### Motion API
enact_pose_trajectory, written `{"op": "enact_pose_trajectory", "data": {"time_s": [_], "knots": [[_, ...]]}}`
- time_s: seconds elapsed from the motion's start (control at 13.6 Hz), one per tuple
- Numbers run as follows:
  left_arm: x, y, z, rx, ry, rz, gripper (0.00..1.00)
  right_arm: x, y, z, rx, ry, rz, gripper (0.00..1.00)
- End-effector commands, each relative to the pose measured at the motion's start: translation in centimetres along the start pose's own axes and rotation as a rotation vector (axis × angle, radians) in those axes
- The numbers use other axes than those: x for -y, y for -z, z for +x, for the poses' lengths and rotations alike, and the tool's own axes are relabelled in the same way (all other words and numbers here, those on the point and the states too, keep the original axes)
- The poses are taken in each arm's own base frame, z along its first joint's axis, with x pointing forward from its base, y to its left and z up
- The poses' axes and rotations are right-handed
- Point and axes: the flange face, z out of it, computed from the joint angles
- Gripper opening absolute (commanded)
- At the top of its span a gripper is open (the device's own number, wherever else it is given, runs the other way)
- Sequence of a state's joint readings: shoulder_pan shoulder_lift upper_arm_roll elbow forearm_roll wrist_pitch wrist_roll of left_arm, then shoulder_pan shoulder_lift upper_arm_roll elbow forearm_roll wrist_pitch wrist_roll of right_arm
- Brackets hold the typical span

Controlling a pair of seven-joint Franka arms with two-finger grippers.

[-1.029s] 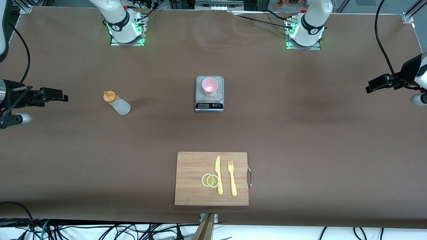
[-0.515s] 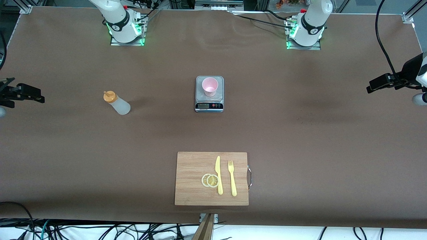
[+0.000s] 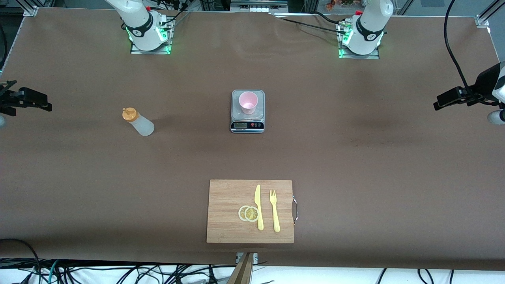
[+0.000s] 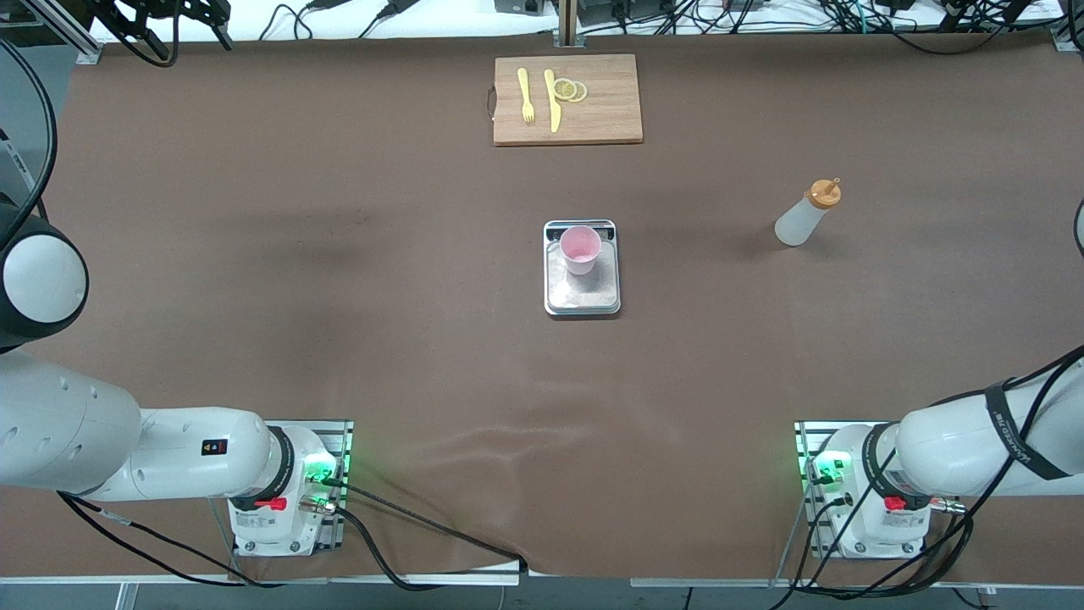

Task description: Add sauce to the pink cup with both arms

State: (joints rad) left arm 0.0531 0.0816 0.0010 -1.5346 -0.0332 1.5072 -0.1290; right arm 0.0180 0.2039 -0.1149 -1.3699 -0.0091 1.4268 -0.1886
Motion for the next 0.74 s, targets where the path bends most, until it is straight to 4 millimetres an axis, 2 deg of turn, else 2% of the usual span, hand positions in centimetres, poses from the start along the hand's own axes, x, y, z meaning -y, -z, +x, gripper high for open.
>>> {"op": "enact_pose_trajectory", "data": {"time_s": [0.0,0.15,0.29,0.66], "knots": [[-0.1,0.6,-0.3,-0.007,0.005,-0.020,1.00,0.8,-0.3,-3.3,0.053,-0.079,0.009,1.00],[-0.1,0.5,-0.3,-0.005,0.006,-0.020,1.00,1.5,-0.3,-3.4,0.048,-0.063,0.002,1.00],[-0.1,0.6,-0.2,-0.008,0.005,-0.020,1.00,1.9,-1.4,-2.3,0.071,-0.055,0.003,1.00],[-0.2,0.5,-0.2,-0.006,0.005,-0.023,1.00,1.7,-1.3,-1.2,0.064,-0.052,0.000,1.00]]}}
